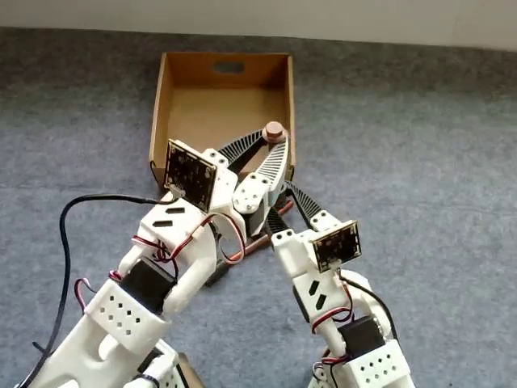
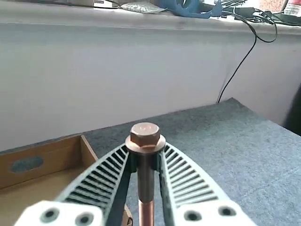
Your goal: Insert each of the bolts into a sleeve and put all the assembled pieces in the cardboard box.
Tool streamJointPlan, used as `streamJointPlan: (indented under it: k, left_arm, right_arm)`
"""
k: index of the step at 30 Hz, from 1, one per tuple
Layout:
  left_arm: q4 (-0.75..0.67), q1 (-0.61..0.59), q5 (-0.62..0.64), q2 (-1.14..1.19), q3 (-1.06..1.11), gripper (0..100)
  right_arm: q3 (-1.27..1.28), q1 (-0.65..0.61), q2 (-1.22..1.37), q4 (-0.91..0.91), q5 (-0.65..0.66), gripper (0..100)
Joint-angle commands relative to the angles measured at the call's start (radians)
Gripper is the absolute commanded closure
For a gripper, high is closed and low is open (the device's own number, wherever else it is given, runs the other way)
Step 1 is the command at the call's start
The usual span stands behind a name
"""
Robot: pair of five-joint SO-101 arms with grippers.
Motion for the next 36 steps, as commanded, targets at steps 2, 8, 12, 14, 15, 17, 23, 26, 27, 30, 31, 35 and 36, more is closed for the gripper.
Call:
streamJointPlan:
  k: [2,8,12,14,15,17,23,26,27,30,31,35,36]
  left_arm:
    - [-0.009,-0.007,-0.006,-0.018,0.008,99]
    - [-0.009,-0.007,-0.006,-0.018,0.019,99]
    - [-0.009,-0.005,-0.006,-0.018,0.019,99]
    - [-0.009,-0.005,-0.005,-0.018,0.015,99]
    - [-0.009,-0.004,-0.005,-0.018,0.015,99]
    - [-0.009,0.002,-0.005,-0.018,0.013,99]
    - [-0.006,0.053,-0.005,-0.018,0.016,99]
    - [-0.006,0.051,-0.005,-0.018,0.016,99]
    - [-0.006,0.051,-0.005,-0.018,0.016,99]
    - [-0.005,0.051,-0.005,-0.018,0.016,99]
    - [-0.005,0.051,-0.005,-0.018,0.016,99]
    - [-0.003,0.051,-0.005,-0.018,0.019,99]
    - [-0.003,0.051,-0.005,-0.018,0.025,99]
  right_arm:
    - [-0.012,0.01,-0.015,-0.024,-0.003,99.3]
    - [-0.012,0.01,-0.015,-0.024,-0.003,99.3]
    - [-0.012,0.01,-0.015,-0.024,-0.003,99.3]
    - [-0.012,0.01,-0.015,-0.024,-0.003,99.3]
    - [-0.012,0.01,-0.015,-0.024,-0.003,99.3]
    - [-0.012,0.01,-0.015,-0.024,-0.003,99.3]
    - [-0.012,0.01,-0.015,-0.024,-0.003,99.3]
    - [-0.012,0.01,-0.015,-0.024,-0.003,99.3]
    - [-0.012,0.01,-0.015,-0.024,-0.003,99.3]
    - [-0.012,0.01,-0.015,-0.024,-0.003,99.3]
    - [-0.012,0.01,-0.015,-0.024,-0.003,99.3]
    - [-0.012,0.01,-0.015,-0.024,-0.003,99.3]
    - [-0.012,0.01,-0.015,-0.024,-0.003,99.3]
